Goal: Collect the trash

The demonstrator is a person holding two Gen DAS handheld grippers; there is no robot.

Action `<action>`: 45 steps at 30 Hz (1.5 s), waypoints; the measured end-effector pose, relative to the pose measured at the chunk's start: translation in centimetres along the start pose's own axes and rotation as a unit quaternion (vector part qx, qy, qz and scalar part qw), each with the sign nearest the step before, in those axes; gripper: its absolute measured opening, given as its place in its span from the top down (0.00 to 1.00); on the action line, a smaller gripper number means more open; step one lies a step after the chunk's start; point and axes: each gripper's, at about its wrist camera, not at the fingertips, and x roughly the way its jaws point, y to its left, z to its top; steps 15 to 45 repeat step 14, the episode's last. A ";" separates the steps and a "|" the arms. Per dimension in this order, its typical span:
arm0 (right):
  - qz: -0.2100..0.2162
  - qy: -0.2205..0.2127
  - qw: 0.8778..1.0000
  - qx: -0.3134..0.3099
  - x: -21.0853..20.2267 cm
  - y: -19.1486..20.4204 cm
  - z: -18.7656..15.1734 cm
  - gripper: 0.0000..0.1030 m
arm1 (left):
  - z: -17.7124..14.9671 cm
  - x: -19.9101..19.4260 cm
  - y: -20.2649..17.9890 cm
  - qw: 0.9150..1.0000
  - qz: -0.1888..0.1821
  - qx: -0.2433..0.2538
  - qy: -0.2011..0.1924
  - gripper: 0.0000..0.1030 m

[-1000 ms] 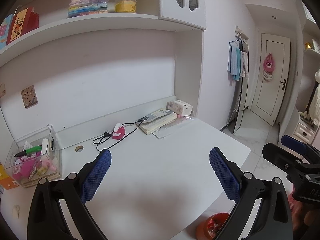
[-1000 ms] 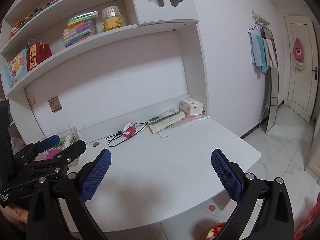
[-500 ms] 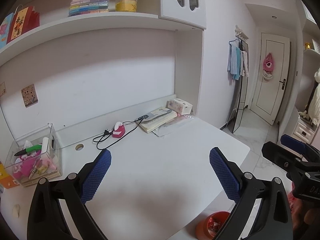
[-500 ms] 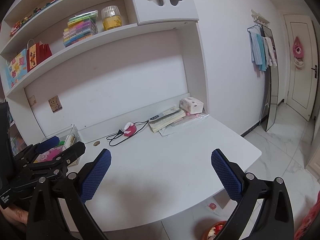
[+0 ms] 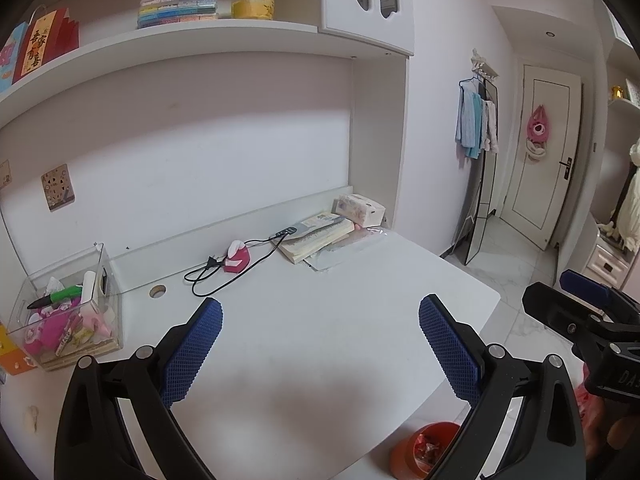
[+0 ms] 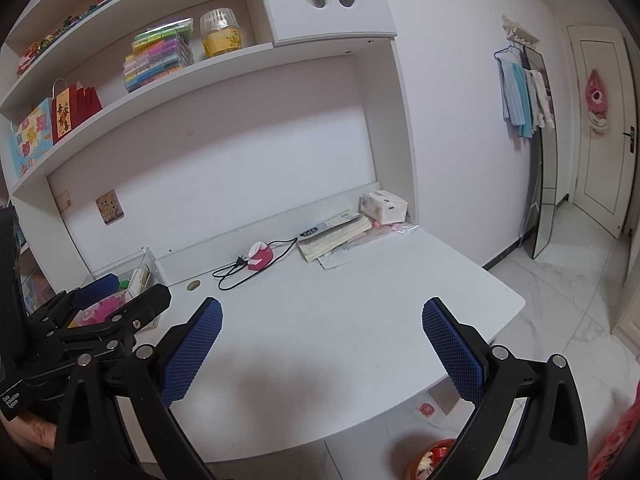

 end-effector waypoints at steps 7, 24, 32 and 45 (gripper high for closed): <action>-0.002 0.005 1.000 0.005 0.3 -0.1 0.1 0.05 | 0.1 0.1 -0.3 1.000 -0.004 0.004 0.002 0.06; -0.008 0.010 1.000 0.010 0.7 -0.3 0.1 0.05 | 0.1 0.3 -0.5 1.000 -0.008 0.006 0.007 0.06; -0.008 0.010 1.000 0.010 0.7 -0.3 0.1 0.05 | 0.1 0.3 -0.5 1.000 -0.008 0.006 0.007 0.06; -0.008 0.010 1.000 0.010 0.7 -0.3 0.1 0.05 | 0.1 0.3 -0.5 1.000 -0.008 0.006 0.007 0.06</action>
